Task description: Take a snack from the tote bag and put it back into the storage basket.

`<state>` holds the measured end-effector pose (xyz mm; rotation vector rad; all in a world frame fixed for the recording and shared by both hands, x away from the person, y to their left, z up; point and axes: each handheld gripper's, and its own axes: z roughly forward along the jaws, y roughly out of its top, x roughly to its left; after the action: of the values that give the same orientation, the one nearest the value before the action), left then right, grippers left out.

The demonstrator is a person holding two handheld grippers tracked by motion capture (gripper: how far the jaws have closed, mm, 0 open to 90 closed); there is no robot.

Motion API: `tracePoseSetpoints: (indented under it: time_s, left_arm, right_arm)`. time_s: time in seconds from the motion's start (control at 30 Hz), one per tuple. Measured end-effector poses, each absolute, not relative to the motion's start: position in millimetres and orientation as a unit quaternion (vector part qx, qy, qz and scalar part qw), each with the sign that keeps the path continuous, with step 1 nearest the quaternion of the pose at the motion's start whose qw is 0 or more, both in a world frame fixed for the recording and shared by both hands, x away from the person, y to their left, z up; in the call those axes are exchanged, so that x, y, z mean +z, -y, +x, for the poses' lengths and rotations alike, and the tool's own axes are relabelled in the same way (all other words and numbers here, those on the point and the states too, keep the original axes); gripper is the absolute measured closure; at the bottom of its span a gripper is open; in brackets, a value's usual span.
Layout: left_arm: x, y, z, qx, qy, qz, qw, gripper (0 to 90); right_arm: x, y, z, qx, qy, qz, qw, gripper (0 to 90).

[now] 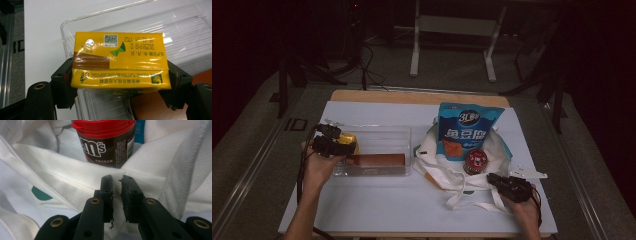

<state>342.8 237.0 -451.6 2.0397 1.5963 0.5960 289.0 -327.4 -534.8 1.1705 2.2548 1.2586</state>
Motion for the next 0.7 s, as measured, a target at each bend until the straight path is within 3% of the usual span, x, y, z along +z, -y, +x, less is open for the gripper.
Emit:
tracePoseSetpoints:
  time_s: [0.7]
  left_arm:
    - [-424,-243,323,0.233,-0.569,0.734,0.287,25.0]
  right_arm:
    - [-535,327,289,0.439,-0.786,0.407,0.153,79.4]
